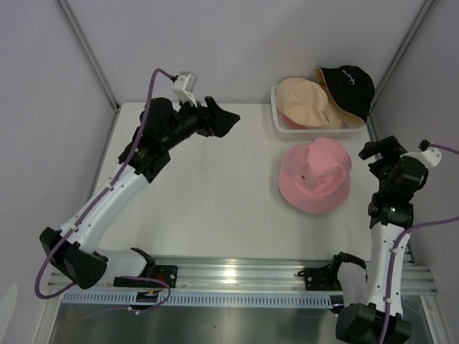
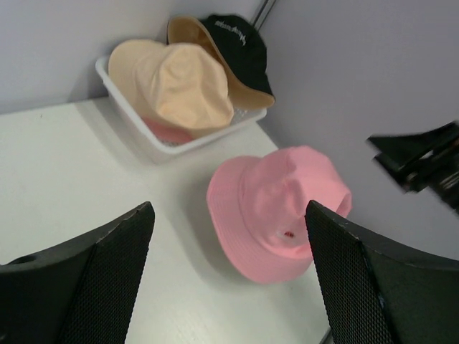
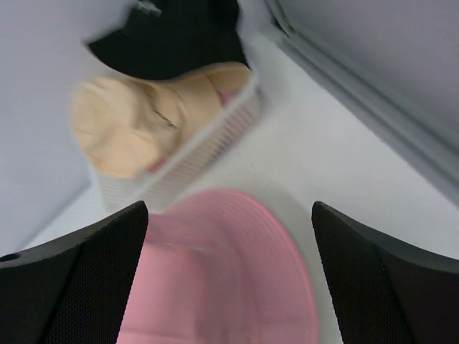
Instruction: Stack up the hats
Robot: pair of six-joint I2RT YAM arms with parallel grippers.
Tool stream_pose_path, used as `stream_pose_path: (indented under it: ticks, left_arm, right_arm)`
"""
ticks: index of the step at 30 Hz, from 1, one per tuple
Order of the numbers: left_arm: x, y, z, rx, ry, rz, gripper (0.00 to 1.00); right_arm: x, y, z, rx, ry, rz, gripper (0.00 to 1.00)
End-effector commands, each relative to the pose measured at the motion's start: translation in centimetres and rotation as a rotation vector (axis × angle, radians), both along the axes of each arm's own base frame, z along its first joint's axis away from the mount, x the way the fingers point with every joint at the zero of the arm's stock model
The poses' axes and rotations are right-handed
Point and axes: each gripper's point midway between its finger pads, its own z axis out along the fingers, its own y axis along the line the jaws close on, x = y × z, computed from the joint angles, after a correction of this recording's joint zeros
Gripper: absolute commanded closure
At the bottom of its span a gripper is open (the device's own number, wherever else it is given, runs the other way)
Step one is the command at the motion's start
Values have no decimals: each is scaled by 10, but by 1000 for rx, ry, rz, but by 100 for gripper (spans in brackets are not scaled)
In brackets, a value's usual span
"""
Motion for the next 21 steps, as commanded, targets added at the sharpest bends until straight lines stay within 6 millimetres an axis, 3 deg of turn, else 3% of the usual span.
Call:
stream_pose_path:
  ticks: [1,6,9,10,11,12,16,17,18,19,20,21]
  left_arm:
    - [-10,2,-21,79,54,-21,11]
    - [-21,-4,-50,106,96,-83,11]
    - [-23,-1,-47,111,82,-70,9]
    - [-24,2,-47,121,78,-57,6]
    - [-22,4,-49,134,79,-42,4]
    - [-19,10,-53,158,84,-3,1]
    - [-17,22,-55,214,81,44,1]
    - [-17,23,-52,218,74,48,1]
    - [-17,24,-49,222,69,49,0]
    - [-18,25,-51,229,79,51,1]
    - [-18,25,-48,228,74,51,1]
    - [-19,25,-48,232,72,49,1]
  right_arm:
    - [2,15,66,-100,-127,109,1]
    - [8,23,96,-188,-174,187,1]
    - [17,30,123,-255,-223,258,1]
    - [28,39,121,-241,-215,333,1]
    - [32,45,138,-249,-245,373,1]
    - [38,51,142,-228,-252,406,0]
    - [72,78,160,-306,-303,515,0]
    - [89,81,152,-315,-271,526,0]
    - [96,98,171,-350,-301,557,1]
    - [107,98,170,-401,-272,546,1]
    - [132,103,154,-413,-221,569,1]
    - [141,117,172,-452,-247,595,1]
